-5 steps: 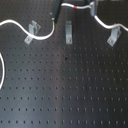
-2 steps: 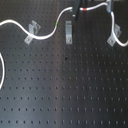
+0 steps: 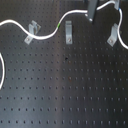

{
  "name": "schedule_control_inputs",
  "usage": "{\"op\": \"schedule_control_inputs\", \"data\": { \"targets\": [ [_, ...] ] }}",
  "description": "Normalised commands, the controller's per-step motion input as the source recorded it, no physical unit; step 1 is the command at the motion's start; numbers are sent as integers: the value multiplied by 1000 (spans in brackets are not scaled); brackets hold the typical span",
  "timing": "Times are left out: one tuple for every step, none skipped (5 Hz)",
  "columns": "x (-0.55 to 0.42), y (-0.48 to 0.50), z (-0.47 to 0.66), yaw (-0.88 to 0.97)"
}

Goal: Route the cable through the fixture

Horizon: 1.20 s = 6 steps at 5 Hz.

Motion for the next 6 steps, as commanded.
{"op": "schedule_control_inputs", "data": {
  "targets": [
    [121,12,52,-251],
    [-172,176,91,0],
    [392,390,108,-160],
    [433,353,86,-317],
    [337,350,84,-383],
    [88,190,147,-343]
  ]
}}
